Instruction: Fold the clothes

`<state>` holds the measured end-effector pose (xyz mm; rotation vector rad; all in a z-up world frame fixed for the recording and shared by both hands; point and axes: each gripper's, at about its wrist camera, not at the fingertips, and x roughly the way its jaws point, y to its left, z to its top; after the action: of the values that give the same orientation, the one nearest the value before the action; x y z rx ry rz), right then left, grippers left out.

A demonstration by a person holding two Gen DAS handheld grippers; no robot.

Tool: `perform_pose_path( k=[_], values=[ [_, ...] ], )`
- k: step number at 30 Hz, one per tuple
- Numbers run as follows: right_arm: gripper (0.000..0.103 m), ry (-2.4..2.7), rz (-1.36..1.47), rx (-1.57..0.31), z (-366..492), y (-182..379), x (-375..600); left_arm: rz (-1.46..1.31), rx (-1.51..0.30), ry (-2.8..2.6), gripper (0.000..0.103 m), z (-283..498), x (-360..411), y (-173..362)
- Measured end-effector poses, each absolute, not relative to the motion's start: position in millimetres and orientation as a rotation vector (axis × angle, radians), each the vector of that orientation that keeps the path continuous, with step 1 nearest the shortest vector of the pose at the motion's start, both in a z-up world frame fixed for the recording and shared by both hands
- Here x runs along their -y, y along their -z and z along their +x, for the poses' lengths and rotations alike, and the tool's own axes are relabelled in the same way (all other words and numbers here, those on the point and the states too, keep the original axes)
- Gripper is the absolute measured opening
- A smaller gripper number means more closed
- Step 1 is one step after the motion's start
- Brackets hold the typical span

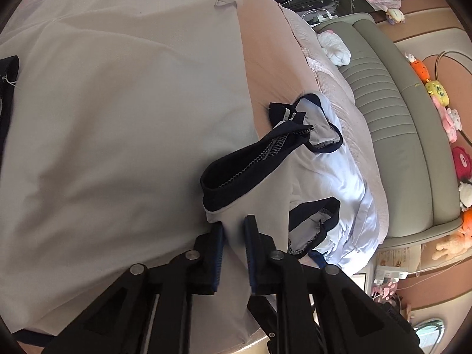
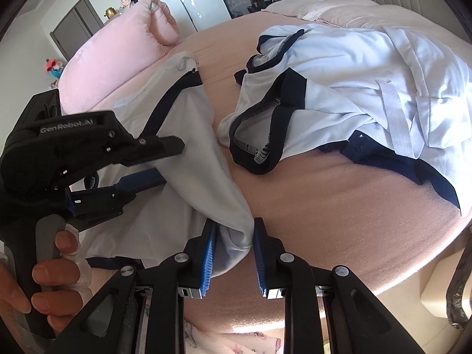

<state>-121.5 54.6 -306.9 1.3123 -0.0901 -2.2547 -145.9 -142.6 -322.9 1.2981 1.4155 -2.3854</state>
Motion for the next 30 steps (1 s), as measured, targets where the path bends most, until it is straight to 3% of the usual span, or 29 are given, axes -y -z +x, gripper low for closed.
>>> perform_pose_path(
  k=[9, 12, 17, 19, 20, 23, 30],
  values=[
    [0.024, 2.246, 1.307, 0.067, -119.7, 304.6, -43.6, 1.144, -1.337, 2.498, 0.004, -136.9, 152.3, 294.6],
    [0.024, 2.268, 1.29, -0.017, -117.3, 303.6, -38.3, 1.165, -1.306, 2.515, 0.004, -138.6, 154.9, 290.2],
    [0.022, 2.347, 1.184, -0.26, -106.3, 292.4, -20.9, 1.178, -1.316, 2.522, 0.004, -133.9, 156.7, 292.3],
    [0.02, 2.361, 1.106, -0.434, -96.4, 288.4, -10.8, 1.174, -1.357, 2.516, 0.004, -130.4, 158.1, 293.8],
    [0.014, 2.364, 1.064, -0.522, -91.2, 286.6, -5.7, 1.172, -1.372, 2.51, 0.004, -128.6, 159.4, 294.3],
    [0.013, 2.356, 0.932, -0.784, -75.4, 280.9, 9.6, 1.177, -1.373, 2.516, 0.004, -125.6, 164.5, 293.2],
    [0.013, 2.267, 0.872, -0.857, -74.5, 275.0, 35.3, 1.17, -1.305, 2.542, 0.004, -115.5, 179.4, 282.5]
  ],
)
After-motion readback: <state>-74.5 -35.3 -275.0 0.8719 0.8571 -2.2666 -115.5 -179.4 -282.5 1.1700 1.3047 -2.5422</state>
